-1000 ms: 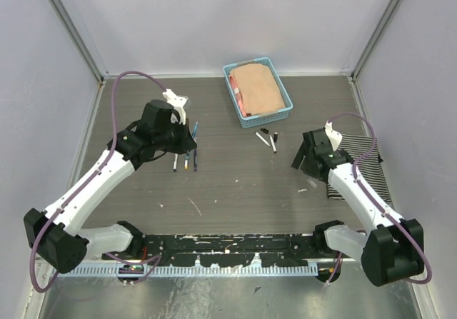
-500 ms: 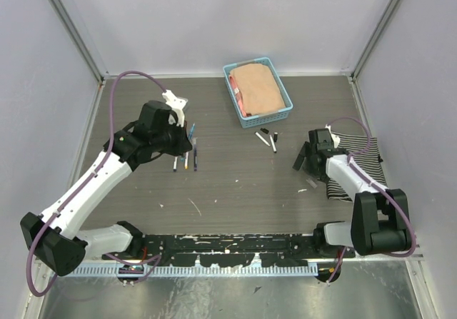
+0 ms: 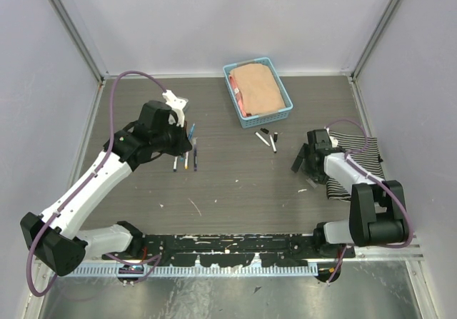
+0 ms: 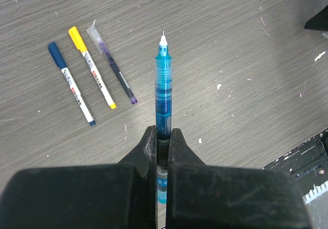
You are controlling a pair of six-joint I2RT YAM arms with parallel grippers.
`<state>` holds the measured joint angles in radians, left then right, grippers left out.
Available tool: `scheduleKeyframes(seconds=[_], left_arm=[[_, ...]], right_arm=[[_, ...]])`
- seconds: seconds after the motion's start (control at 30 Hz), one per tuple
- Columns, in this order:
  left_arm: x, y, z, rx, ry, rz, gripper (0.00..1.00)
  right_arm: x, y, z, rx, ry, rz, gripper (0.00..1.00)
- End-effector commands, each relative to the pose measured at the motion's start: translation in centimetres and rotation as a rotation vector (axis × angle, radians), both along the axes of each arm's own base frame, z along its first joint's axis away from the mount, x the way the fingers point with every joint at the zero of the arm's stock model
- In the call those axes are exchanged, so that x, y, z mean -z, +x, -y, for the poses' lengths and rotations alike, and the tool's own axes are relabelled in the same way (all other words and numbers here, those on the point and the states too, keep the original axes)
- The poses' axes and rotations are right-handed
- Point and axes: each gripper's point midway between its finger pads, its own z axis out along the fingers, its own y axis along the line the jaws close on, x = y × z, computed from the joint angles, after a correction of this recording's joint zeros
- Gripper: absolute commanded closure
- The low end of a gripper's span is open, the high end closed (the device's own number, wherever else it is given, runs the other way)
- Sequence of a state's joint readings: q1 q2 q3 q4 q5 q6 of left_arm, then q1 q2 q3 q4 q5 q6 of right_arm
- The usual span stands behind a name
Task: Insert the pens into the pen caps
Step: Adjust the pen cap at the center of the board.
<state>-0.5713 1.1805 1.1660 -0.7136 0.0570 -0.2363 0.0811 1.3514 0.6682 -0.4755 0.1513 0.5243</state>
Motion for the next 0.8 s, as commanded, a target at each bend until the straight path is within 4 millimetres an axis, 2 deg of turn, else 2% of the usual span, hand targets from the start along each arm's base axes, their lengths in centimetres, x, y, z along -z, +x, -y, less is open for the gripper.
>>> scheduleKeyframes(seconds=[0.0, 0.37, 0.57, 0.77], left_arm=[[-1.7, 0.3, -0.1, -0.002, -0.019, 0.049, 1.00], [-1.7, 0.4, 0.1, 0.004, -0.029, 0.043, 1.00], [-1.7, 0.4, 0.2, 0.006, -0.036, 0.041, 1.00], [-1.8, 0.4, 0.3, 0.013, -0.043, 0.036, 1.00]], right_arm=[[0.1, 0.2, 0.2, 0.035, 0.003, -0.002, 0.20], [-0.4, -1.3, -2.0, 0.026, 0.133, 0.005, 0.23], [-0.6, -2.4, -1.1, 0.051, 0.087, 0.001, 0.24], [-0.8, -2.7, -1.7, 0.021, 0.089, -0.025, 0.25]])
